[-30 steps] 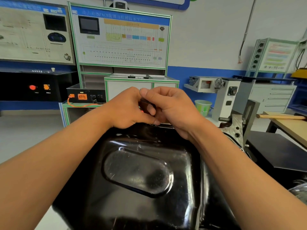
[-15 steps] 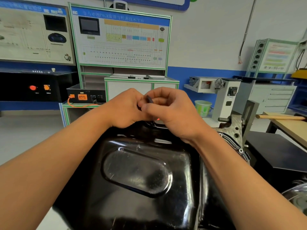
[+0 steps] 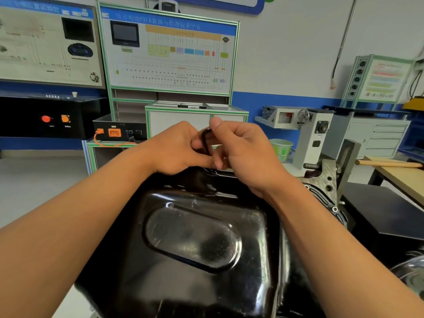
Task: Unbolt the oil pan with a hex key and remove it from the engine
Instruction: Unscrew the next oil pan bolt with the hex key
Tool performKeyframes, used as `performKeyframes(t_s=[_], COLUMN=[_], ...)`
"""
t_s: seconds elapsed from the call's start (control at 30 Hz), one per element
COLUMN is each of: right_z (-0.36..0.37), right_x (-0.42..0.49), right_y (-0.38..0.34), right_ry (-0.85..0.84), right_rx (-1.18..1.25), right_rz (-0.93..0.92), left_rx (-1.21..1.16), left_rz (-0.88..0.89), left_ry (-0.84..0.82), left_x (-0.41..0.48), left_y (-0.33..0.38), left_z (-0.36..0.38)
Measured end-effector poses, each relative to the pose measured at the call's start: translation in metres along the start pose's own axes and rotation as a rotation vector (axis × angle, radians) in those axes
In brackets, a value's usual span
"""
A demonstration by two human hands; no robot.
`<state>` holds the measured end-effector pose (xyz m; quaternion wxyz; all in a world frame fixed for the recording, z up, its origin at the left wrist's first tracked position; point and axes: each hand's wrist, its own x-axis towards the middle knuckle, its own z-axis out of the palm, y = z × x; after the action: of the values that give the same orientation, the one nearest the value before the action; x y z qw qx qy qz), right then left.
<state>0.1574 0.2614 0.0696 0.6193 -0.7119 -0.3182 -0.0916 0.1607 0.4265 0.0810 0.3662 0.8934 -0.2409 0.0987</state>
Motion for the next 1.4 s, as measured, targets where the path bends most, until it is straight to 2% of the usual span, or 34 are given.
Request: performKeyframes(t_s=[0.17, 0.4, 0.57, 0.7, 1.0, 1.4], right_z=[0.000, 0.001, 0.002, -0.001, 0.000, -0.002], right_x=[0.002, 0.002, 0.002, -0.002, -0.007, -0.006], right_y=[-0.003, -0.002, -0.002, -0.001, -0.003, 0.002], right_ry=[0.025, 0.101, 0.123, 0.070, 0.003, 0.068], right_rx=[0.084, 0.094, 0.054, 0.022, 0.008, 0.013], right_rz=[0.110, 0.116, 0.080, 0.045, -0.049, -0.093], left_rx=[-0.072, -0.066, -0.013, 0.024, 0.036, -0.030], left_rz=[0.039, 0.089, 0.116, 0.114, 0.068, 0.073], left_ry=[-0.055, -0.054, 0.020, 0.074, 0.078, 0.084], left_x=[0.000, 0.001, -0.001, -0.002, -0.001, -0.001], left_y=[0.002, 0.005, 0.005, 0.006, 0.004, 0.004], left_z=[0.000, 0.004, 0.004, 0.006, 0.004, 0.001])
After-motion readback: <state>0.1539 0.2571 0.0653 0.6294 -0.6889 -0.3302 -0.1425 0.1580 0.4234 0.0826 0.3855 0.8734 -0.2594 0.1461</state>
